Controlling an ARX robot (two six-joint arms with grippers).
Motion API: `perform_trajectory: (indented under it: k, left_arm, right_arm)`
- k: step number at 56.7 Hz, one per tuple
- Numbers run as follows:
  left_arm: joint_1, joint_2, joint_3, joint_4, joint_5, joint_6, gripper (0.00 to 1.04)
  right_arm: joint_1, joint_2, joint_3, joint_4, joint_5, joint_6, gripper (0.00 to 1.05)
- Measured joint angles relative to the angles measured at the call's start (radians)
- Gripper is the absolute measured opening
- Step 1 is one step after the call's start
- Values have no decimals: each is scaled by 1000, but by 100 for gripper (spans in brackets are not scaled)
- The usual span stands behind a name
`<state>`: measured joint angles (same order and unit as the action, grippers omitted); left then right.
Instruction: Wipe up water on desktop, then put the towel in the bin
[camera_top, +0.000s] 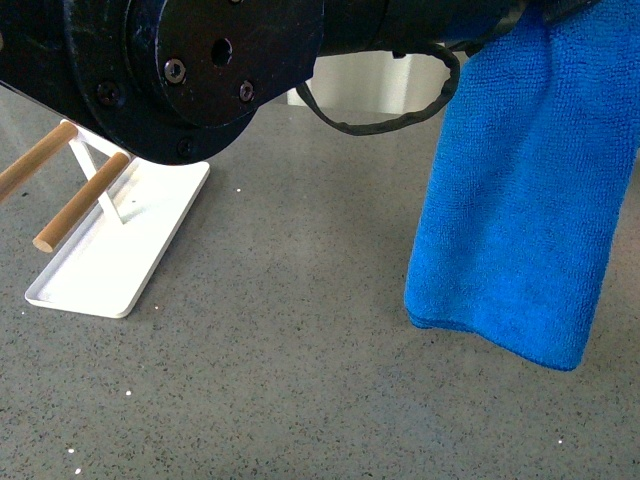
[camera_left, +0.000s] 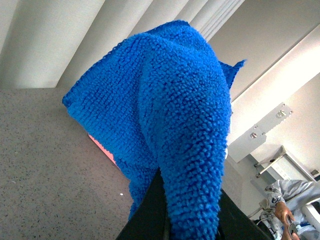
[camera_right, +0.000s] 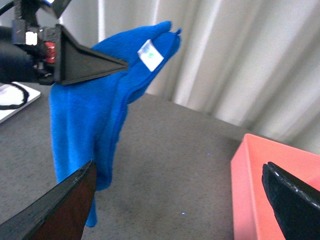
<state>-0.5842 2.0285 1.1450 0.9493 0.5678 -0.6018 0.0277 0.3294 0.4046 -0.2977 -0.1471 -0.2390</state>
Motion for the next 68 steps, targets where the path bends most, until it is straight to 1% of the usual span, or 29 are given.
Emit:
perform_trajectory:
  k: [3, 6, 15, 24, 39, 51, 58, 62, 68]
  left_arm:
    - [-2, -3, 0, 0, 0, -2, 7]
    - [-4, -8, 0, -9, -3, -2, 7]
    - [-5, -27, 1, -30, -9, -2, 7]
    - [-5, -47, 11, -45, -14, -3, 7]
    - [-6, -70, 23, -52, -16, -10, 7]
    - [-11, -79, 23, -58, -15, -10, 7]
    - [-11, -79, 23, -58, -15, -10, 7]
    - [-13, -79, 23, -60, -16, -10, 7]
    - [-17, -79, 22, -61, -17, -10, 7]
  right_arm:
    - [10, 40, -14, 30, -50, 6, 98]
    - [16, 68, -29, 55, -74, 14, 98]
    - [43, 183, -111, 198, -150, 57, 98]
    - [64, 287, -160, 348, -163, 51, 98]
    - [-3, 608, -195, 673, -222, 8, 98]
    - [-23, 912, -139, 964, -335, 3, 98]
    - [-19, 992, -115, 1035, -370, 4, 98]
    - [-12, 1017, -101, 1046, -394, 7, 98]
    - [21, 1055, -74, 1068, -406, 6, 98]
